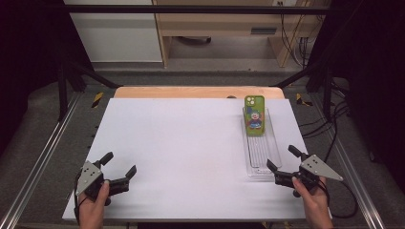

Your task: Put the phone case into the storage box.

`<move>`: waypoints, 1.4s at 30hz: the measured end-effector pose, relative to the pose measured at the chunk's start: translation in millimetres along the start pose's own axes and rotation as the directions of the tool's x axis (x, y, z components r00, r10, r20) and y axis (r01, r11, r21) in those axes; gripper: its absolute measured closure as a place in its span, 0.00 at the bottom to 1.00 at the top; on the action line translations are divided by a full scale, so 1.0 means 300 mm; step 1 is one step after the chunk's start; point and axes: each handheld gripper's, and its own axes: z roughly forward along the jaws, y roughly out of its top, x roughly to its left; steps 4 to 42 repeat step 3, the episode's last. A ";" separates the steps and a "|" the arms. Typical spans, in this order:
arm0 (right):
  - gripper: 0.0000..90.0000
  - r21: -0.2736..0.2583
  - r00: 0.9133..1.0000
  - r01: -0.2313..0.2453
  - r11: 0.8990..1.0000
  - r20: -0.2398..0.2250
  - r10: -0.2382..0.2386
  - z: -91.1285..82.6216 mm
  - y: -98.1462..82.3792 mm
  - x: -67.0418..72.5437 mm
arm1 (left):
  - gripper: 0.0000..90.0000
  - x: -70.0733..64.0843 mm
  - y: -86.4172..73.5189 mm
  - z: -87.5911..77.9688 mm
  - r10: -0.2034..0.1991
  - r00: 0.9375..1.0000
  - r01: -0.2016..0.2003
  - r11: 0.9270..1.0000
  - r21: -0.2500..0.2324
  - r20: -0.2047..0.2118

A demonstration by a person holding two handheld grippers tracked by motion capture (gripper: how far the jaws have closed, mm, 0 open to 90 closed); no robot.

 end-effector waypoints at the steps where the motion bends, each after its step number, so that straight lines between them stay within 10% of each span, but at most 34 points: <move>1: 0.05 0.005 1.000 0.012 1.000 0.004 -0.012 -0.003 -0.004 -0.003 | 0.01 -0.001 -0.001 0.002 0.002 1.000 -0.002 1.000 0.003 0.000; 42: 0.05 0.009 1.000 0.013 1.000 0.005 -0.013 -0.012 -0.014 -0.007 | 0.01 -0.001 -0.001 0.005 0.006 1.000 -0.006 1.000 0.008 0.001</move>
